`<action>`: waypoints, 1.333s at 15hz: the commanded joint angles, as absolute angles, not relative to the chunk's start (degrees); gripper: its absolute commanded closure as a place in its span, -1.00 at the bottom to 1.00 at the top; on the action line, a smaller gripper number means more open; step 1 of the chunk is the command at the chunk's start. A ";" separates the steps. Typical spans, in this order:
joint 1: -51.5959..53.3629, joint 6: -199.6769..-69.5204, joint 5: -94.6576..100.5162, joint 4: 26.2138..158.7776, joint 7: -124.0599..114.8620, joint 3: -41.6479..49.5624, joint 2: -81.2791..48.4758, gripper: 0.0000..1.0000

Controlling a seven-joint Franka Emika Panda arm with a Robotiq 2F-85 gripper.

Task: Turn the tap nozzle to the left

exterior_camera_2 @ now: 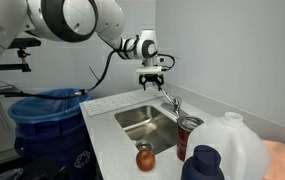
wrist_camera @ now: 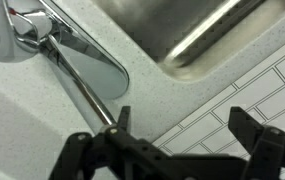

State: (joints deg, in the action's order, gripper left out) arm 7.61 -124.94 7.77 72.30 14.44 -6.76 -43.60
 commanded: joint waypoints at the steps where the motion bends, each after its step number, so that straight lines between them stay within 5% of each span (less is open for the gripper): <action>1: 7.77 -124.56 7.79 69.94 15.16 -6.37 -44.10 -1.00; 11: 6.28 -112.79 7.85 83.22 15.42 -6.08 -28.41 -1.00; 20: 3.69 -115.87 5.06 98.62 15.22 -6.05 -9.88 -1.00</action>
